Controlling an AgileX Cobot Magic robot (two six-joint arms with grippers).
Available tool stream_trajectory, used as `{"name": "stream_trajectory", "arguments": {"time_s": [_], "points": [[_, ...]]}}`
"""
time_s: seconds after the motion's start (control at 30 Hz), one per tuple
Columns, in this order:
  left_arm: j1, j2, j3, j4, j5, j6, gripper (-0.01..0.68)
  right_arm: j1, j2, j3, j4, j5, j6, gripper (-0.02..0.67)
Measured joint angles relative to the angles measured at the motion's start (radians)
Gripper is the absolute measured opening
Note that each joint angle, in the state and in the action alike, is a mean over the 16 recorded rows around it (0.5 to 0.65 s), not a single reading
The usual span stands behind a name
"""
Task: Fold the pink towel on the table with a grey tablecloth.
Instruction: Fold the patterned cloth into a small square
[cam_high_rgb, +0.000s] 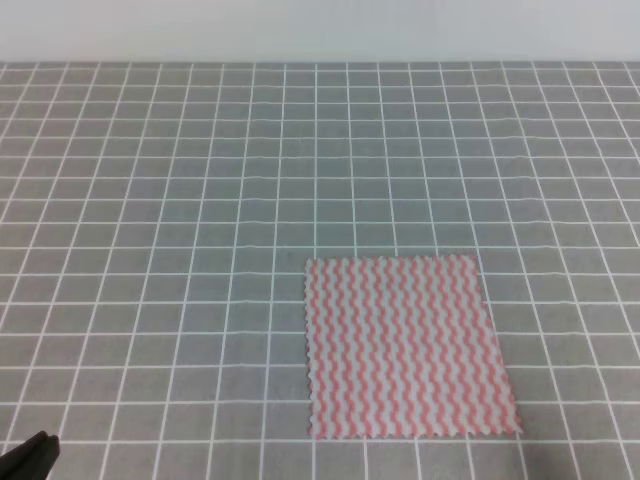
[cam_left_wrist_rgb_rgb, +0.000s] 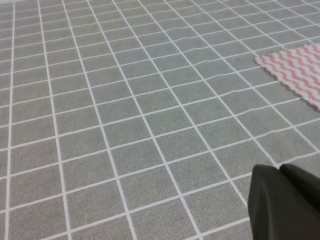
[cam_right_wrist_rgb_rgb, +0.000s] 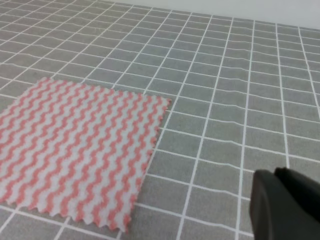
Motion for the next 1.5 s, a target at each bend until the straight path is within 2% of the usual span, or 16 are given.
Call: {"name": "stream_trajectory", "arguments": {"time_s": [1.07,1.5], "points": [[0.0,0.0,-0.003,-0.005,0.002,0.0,0.0,0.0,0.0,0.004,0.004,-0.001,0.0,-0.017],[0.0,0.0,0.002,-0.111,0.004,0.0,0.0,0.0,0.001,0.005,0.004,-0.003,0.0,-0.017]]}}
